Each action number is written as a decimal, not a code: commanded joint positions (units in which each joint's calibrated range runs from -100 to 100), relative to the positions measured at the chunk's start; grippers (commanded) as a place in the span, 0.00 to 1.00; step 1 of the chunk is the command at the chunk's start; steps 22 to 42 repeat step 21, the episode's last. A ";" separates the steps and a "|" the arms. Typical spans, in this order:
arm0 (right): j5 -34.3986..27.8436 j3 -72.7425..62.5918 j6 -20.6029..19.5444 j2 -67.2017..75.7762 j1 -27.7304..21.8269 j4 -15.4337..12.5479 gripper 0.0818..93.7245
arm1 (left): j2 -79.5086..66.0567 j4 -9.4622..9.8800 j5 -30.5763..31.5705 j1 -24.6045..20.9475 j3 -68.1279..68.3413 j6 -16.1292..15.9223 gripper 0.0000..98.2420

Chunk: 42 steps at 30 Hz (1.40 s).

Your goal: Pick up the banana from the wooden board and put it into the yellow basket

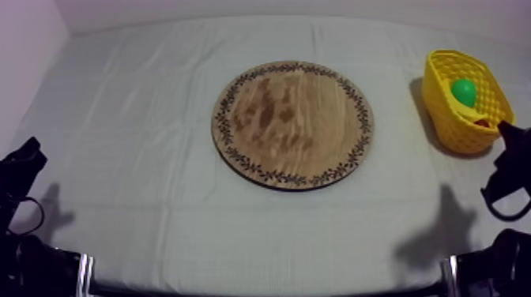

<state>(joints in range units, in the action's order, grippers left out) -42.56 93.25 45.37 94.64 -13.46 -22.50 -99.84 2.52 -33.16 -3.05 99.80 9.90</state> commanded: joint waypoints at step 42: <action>4.32 6.51 -30.79 1.20 6.76 21.01 0.00 | 0.02 -0.10 0.01 -0.02 -0.02 -0.11 0.00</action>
